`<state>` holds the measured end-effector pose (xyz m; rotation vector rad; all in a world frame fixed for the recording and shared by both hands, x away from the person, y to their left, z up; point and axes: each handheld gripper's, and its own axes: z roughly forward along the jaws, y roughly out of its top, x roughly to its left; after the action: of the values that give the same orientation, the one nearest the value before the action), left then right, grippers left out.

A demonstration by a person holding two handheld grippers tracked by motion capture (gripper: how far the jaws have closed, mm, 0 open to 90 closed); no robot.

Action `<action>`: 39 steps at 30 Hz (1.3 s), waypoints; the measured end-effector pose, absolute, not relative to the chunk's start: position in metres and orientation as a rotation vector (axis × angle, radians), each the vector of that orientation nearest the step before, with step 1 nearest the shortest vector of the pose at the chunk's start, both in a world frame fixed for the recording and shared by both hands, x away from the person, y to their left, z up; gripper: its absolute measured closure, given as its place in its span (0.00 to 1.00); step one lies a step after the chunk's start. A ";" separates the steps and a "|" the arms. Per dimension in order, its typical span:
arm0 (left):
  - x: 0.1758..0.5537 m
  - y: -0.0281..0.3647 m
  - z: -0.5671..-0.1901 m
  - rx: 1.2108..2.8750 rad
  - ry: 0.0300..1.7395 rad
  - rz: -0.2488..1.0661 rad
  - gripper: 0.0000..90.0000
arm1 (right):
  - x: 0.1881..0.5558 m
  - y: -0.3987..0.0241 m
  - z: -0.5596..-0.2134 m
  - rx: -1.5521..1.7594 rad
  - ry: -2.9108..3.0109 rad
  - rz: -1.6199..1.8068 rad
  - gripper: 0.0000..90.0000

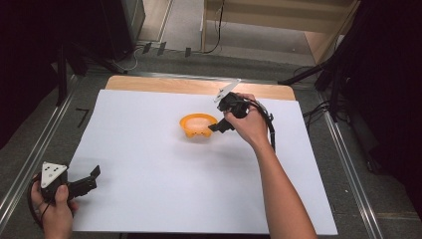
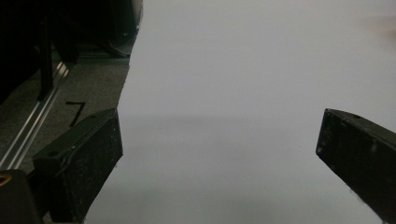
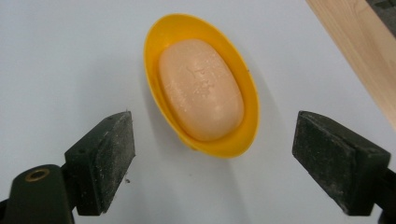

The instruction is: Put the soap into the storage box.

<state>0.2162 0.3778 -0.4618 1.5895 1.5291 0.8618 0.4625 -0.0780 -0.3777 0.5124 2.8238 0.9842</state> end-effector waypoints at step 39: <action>0.215 0.378 -0.462 1.589 1.521 0.861 0.01 | 0.375 -0.161 -0.409 0.833 2.601 1.066 0.00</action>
<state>0.2154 0.3781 -0.4617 1.5886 1.5212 0.8608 0.3751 -0.1609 -0.4091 0.8333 2.6007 1.0661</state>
